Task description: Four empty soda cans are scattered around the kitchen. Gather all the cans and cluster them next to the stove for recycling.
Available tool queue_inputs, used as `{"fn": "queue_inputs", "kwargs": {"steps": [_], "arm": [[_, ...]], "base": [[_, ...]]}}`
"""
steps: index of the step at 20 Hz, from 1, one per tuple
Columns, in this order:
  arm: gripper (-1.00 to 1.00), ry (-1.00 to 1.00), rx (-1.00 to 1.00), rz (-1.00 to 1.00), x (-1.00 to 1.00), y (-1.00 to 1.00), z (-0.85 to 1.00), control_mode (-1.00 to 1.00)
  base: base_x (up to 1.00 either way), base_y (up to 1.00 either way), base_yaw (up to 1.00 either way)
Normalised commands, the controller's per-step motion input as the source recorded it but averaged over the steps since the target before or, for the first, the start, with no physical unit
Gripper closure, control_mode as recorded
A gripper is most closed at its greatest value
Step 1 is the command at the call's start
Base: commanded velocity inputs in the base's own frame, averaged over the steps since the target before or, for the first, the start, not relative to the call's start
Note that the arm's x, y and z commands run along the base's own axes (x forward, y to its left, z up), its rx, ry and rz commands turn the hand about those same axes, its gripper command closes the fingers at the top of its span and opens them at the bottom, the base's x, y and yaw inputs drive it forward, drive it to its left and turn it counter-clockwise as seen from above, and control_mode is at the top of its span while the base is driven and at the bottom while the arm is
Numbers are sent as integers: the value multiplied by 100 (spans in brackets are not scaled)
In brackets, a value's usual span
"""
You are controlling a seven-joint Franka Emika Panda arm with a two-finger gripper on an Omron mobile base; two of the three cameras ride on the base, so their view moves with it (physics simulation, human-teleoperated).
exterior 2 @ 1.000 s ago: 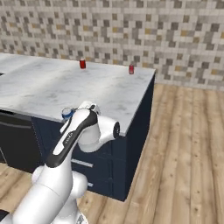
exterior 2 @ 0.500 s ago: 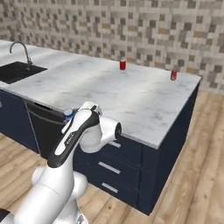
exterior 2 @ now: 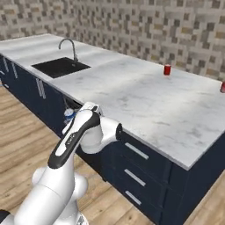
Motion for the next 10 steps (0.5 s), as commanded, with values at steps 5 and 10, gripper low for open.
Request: {"fn": "queue_inputs", "kwargs": {"steps": [5, 10], "arm": [[100, 0, 0, 0, 0, 0, 0, 100], [100, 0, 0, 0, 0, 0, 0, 100]], "base": [[-3, 29, 46], [-3, 29, 45]]}}
